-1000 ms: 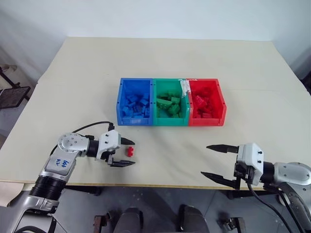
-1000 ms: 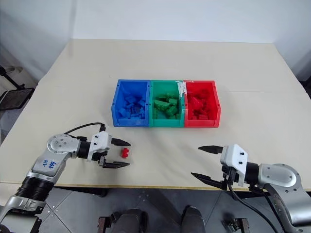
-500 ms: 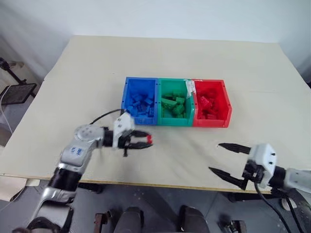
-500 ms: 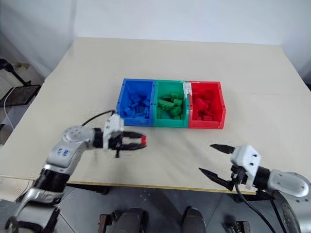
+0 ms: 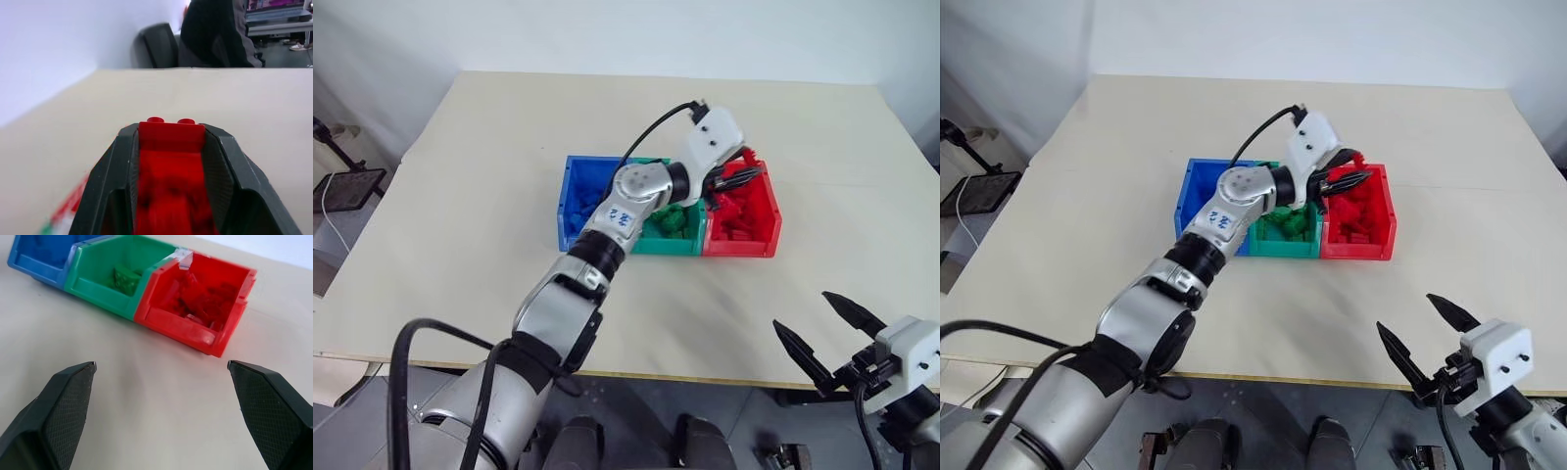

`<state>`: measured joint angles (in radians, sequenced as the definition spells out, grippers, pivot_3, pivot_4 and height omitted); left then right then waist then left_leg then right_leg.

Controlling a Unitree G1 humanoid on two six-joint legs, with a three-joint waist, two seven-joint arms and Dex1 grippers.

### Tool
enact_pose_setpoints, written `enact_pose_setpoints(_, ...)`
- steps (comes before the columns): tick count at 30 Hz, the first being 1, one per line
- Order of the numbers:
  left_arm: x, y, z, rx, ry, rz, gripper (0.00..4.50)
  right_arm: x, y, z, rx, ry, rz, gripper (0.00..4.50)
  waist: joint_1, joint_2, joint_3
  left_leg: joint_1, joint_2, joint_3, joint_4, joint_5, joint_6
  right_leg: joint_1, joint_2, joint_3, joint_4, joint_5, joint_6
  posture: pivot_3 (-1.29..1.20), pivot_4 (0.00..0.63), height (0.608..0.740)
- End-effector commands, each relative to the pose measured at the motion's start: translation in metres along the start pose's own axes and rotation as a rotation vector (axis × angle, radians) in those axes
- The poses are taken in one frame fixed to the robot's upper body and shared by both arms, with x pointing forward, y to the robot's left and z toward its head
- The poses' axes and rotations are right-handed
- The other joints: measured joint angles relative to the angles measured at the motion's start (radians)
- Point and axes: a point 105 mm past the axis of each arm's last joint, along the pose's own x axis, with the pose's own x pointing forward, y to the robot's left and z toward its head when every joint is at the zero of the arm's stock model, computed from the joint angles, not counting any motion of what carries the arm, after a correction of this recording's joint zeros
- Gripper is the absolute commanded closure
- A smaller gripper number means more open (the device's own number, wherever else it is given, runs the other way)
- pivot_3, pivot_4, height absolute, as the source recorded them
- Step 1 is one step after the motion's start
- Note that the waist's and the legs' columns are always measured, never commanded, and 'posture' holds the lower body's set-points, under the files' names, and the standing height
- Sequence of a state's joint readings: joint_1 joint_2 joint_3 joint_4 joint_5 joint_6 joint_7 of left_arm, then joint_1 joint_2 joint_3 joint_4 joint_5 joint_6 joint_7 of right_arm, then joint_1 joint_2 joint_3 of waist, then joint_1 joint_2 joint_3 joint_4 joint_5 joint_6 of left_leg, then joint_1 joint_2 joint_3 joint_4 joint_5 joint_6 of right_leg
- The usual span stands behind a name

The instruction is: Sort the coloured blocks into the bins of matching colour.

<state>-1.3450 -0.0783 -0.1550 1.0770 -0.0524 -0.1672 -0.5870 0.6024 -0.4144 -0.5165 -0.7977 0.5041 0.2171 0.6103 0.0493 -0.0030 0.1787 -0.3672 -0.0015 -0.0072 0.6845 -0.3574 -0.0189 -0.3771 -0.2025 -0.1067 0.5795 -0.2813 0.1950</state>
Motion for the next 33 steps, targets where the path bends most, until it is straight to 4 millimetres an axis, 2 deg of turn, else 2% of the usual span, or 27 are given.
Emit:
enact_pose_setpoints(1,0.0,-0.001,-0.006,-0.02,0.006,-0.004,2.71,-0.003,0.004,0.011,-0.037,-0.031,-0.04,0.0,-0.003,0.0,0.0,0.0,0.0,0.0,0.0,0.0,0.0,0.0,0.0,0.0,0.0,0.0,0.0,0.0,0.15,0.74)
enact_pose_setpoints(9,-0.007,0.001,-0.004,-0.015,-0.031,-0.045,0.14,0.001,0.011,0.017,-0.046,-0.038,-0.036,0.0,0.004,0.0,0.0,0.0,0.0,0.0,0.0,0.0,0.0,0.0,0.0,0.0,0.0,0.0,0.0,0.0,0.15,0.74)
enact_pose_setpoints(13,-0.028,0.01,-0.002,0.007,-0.078,-0.092,0.02,0.008,0.012,0.019,-0.054,-0.05,0.007,0.0,-0.001,0.001,0.0,0.0,0.0,0.0,0.0,0.0,0.0,0.0,0.0,0.0,0.0,0.0,0.0,0.0,0.15,0.74)
enact_pose_setpoints(17,-0.063,0.022,-0.003,0.057,-0.116,-0.119,0.02,0.017,0.012,0.019,-0.068,-0.051,0.08,0.0,-0.013,0.001,-0.001,0.001,0.001,0.0,0.0,0.0,0.0,0.0,0.0,0.0,0.002,0.0,0.0,0.0,0.15,0.74)
enact_pose_setpoints(18,-0.092,0.028,-0.012,0.065,-0.103,-0.129,0.02,0.021,0.012,0.017,-0.076,-0.044,0.127,0.0,-0.019,0.001,-0.001,0.001,0.001,0.0,0.0,0.0,0.0,0.0,0.0,0.0,0.002,0.0,0.0,0.0,0.15,0.74)
enact_pose_setpoints(19,-0.113,0.029,-0.018,0.071,-0.089,-0.142,0.02,0.024,0.011,0.015,-0.082,-0.038,0.161,0.0,-0.029,0.001,-0.001,0.002,0.001,0.0,-0.001,0.0,0.0,0.0,0.0,0.0,0.003,0.0,0.0,0.0,0.15,0.74)
enact_pose_setpoints(20,-0.149,0.038,-0.035,0.07,-0.031,-0.1,0.02,0.029,0.01,0.013,-0.102,-0.028,0.212,0.0,-0.037,0.002,-0.001,0.003,0.001,0.0,-0.001,0.0,0.0,0.0,0.0,0.001,0.004,0.0,0.0,0.0,0.15,0.74)
enact_pose_setpoints(22,-0.21,0.039,-0.056,0.092,0.093,-0.054,0.02,0.038,0.002,0.01,-0.134,-0.016,0.287,0.0,-0.069,0.002,-0.001,0.008,0.002,0.002,-0.003,0.0,0.0,0.0,0.0,0.001,0.006,0.0,0.0,0.0,0.15,0.74)
enact_pose_setpoints(23,-0.227,0.037,-0.06,0.096,0.132,-0.045,0.02,0.041,-0.001,0.009,-0.143,-0.014,0.309,0.0,-0.08,0.002,-0.001,0.011,0.002,0.002,-0.005,0.0,0.0,0.0,0.001,0.002,0.007,0.0,-0.001,0.0,0.15,0.74)
enact_pose_setpoints(24,-0.235,0.033,-0.061,0.096,0.146,-0.041,0.02,0.043,-0.005,0.008,-0.15,-0.013,0.324,0.0,-0.076,0.002,-0.001,0.014,0.003,0.002,-0.008,0.0,0.0,0.001,0.001,0.001,0.009,-0.001,-0.001,0.0,0.15,0.74)
enact_pose_setpoints(27,-0.291,0.03,-0.077,0.066,0.261,0.101,0.02,0.06,-0.019,0.007,-0.168,-0.043,0.369,0.0,-0.051,0.001,0.0,0.012,0.003,0.0,-0.002,-0.001,-0.002,0.003,0.0,0.0,0.01,-0.001,-0.001,0.0,0.15,0.74)
enact_pose_setpoints(31,-0.33,0.019,-0.083,0.052,0.34,0.207,0.02,0.07,-0.029,0.005,-0.175,-0.067,0.375,0.0,-0.029,0.001,0.0,0.013,0.003,0.0,-0.001,-0.001,-0.002,0.005,0.0,0.0,0.008,0.0,-0.001,0.0,0.15,0.74)
enact_pose_setpoints(33,-0.338,0.016,-0.083,0.048,0.353,0.241,0.02,0.072,-0.032,0.004,-0.176,-0.073,0.375,0.0,-0.021,0.0,0.0,0.012,0.003,0.0,-0.001,-0.001,-0.002,0.005,0.0,0.0,0.008,0.0,-0.001,0.0,0.15,0.74)
